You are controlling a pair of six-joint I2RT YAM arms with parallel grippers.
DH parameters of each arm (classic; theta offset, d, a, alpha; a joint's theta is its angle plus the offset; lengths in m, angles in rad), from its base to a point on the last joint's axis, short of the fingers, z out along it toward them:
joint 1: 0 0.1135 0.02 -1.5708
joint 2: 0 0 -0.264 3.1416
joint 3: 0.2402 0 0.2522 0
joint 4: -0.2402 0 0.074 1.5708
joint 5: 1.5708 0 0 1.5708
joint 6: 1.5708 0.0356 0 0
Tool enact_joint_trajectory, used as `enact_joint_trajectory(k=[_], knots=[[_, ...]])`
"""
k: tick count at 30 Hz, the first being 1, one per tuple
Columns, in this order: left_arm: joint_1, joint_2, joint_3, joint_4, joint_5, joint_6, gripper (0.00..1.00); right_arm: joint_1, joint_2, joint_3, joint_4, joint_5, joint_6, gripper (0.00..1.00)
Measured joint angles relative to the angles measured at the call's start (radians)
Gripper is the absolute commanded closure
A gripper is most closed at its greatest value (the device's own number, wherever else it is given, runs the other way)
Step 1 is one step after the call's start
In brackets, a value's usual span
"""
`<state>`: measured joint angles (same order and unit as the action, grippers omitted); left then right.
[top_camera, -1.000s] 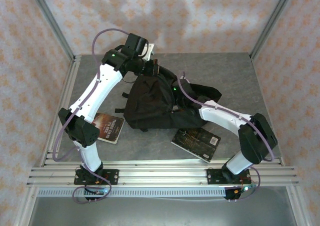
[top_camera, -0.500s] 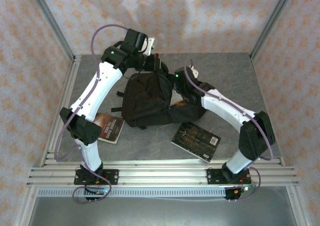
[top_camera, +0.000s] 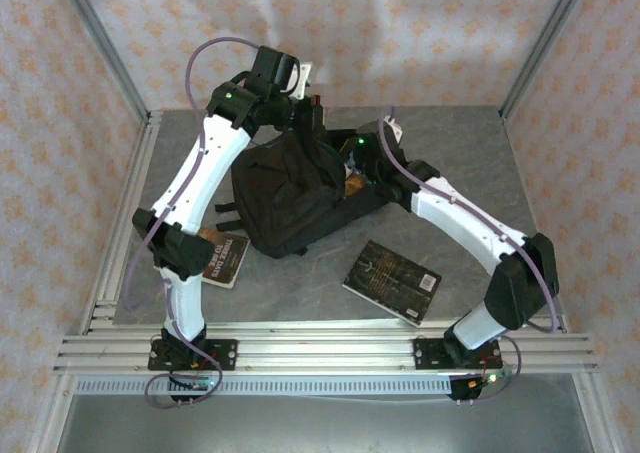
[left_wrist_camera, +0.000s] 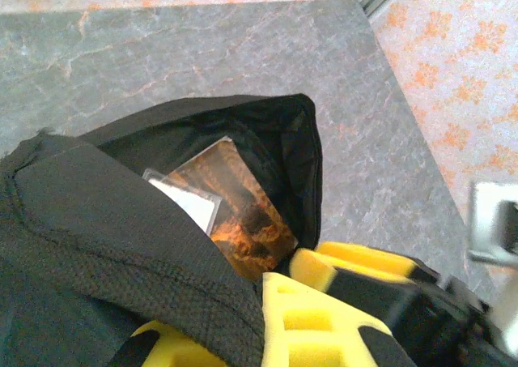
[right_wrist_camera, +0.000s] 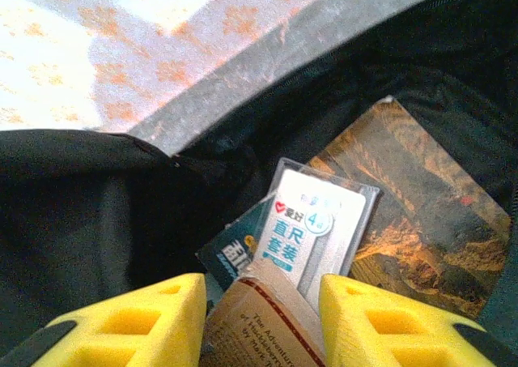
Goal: Pack the student bag
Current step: Rotate the student bag at the top-center of the table.
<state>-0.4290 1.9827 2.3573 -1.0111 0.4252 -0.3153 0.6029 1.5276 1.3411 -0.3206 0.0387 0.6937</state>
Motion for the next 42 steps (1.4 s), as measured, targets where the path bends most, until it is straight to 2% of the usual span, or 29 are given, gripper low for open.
enact_joint_trajectory(k=[3,5,6,7,8,12,13,14,18,21,22,24,26,32,37,42], knots=[[0.000,0.064,0.086,-0.023,0.000,-0.001,1.00,-0.004,-0.045,-0.010,0.015,0.005,-0.019,0.27],[0.000,0.100,0.136,-0.034,0.001,-0.002,1.00,-0.008,-0.064,-0.010,0.014,0.011,-0.039,0.22],[0.000,0.111,0.148,-0.035,0.002,-0.002,1.00,-0.009,-0.071,-0.009,0.010,0.018,-0.048,0.24],[0.000,0.117,0.155,-0.035,0.005,-0.004,1.00,-0.011,-0.073,-0.008,0.000,0.027,-0.056,0.29],[0.000,0.119,0.156,-0.035,0.006,-0.008,1.00,-0.011,-0.076,-0.006,-0.014,0.041,-0.064,0.38],[0.000,0.120,0.167,-0.041,0.016,-0.017,1.00,-0.019,-0.100,-0.038,-0.056,0.088,-0.077,0.87],[0.000,0.120,0.167,-0.040,0.017,-0.016,1.00,-0.023,-0.119,-0.068,-0.055,0.089,-0.082,0.95],[0.000,0.120,0.167,-0.041,0.018,-0.016,1.00,-0.026,-0.143,-0.110,-0.047,0.080,-0.087,1.00],[-0.006,0.121,0.167,-0.041,0.021,-0.016,1.00,-0.034,-0.222,-0.342,0.085,-0.068,-0.095,1.00],[-0.022,0.132,0.185,-0.042,0.020,-0.012,1.00,0.006,-0.197,-0.483,0.201,-0.162,-0.086,1.00],[-0.029,0.138,0.193,-0.042,0.020,-0.011,1.00,0.033,-0.174,-0.504,0.221,-0.174,-0.086,0.99],[-0.047,0.151,0.202,-0.041,0.020,-0.008,1.00,0.111,-0.098,-0.503,0.261,-0.170,-0.093,0.84],[-0.063,0.159,0.202,-0.041,0.021,-0.008,1.00,0.175,-0.013,-0.468,0.297,-0.162,-0.099,0.74],[-0.077,0.165,0.206,-0.042,0.019,-0.001,1.00,0.216,0.248,-0.331,0.515,-0.121,-0.033,0.55],[-0.075,0.165,0.206,-0.060,-0.013,0.023,1.00,0.261,0.424,-0.126,0.614,-0.103,-0.011,0.47],[-0.047,0.162,0.136,-0.051,-0.048,0.026,1.00,0.294,0.431,-0.072,0.612,-0.118,-0.068,0.46]])
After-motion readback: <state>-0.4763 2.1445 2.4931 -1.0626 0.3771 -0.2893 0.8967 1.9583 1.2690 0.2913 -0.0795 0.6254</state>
